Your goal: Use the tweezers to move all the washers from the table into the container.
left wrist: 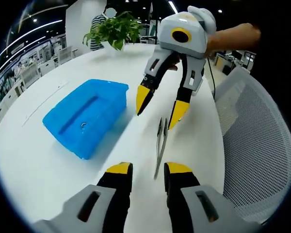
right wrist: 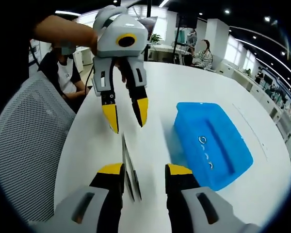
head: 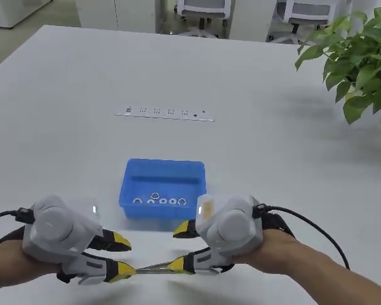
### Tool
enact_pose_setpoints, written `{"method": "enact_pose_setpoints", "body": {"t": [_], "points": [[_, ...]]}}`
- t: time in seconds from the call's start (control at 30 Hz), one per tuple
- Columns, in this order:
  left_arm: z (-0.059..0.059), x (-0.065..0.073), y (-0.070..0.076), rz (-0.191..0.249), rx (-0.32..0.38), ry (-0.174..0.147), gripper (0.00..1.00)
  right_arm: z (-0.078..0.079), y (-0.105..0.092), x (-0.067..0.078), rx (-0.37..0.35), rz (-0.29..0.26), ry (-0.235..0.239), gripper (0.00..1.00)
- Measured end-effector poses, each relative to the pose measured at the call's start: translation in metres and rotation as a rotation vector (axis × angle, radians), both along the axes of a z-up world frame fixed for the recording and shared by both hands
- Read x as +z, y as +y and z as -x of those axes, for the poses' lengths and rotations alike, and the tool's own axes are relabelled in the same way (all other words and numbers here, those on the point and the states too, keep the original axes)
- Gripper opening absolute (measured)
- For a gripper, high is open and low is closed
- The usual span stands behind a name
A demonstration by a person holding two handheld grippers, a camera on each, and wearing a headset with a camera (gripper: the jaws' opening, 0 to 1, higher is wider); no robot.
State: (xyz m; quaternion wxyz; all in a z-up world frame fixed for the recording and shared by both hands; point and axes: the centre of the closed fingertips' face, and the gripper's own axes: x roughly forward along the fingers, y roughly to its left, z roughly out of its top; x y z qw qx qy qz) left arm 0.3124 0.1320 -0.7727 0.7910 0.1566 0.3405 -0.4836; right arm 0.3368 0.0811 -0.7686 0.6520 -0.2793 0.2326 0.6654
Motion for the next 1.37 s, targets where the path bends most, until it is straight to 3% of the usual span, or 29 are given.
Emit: {"method": "enact_pose_setpoints", "body": {"t": [0.07, 0.4, 0.83, 1.17, 1.27, 1.37], "points": [[-0.001, 0.007, 0.001, 0.028, 0.020, -0.013, 0.34, -0.007, -0.004, 0.008, -0.045, -0.036, -0.001, 0.37], [-0.011, 0.033, 0.009, 0.104, 0.122, -0.088, 0.53, -0.026, -0.033, 0.031, -0.199, -0.105, -0.028, 0.51], [-0.012, 0.055, 0.011, 0.173, 0.264, -0.148, 0.81, -0.032, -0.075, 0.049, -0.371, -0.167, -0.035, 0.75], [-0.013, 0.071, 0.018, 0.186, 0.322, -0.187, 0.99, -0.030, -0.084, 0.056, -0.430, -0.199, -0.029, 0.95], [-0.013, 0.076, 0.021, 0.209, 0.337, -0.196, 0.99, -0.030, -0.083, 0.059, -0.440, -0.222, -0.024, 1.00], [-0.012, 0.076, 0.022, 0.201, 0.334, -0.199, 0.99, -0.028, -0.083, 0.060, -0.445, -0.228, -0.017, 1.00]]}}
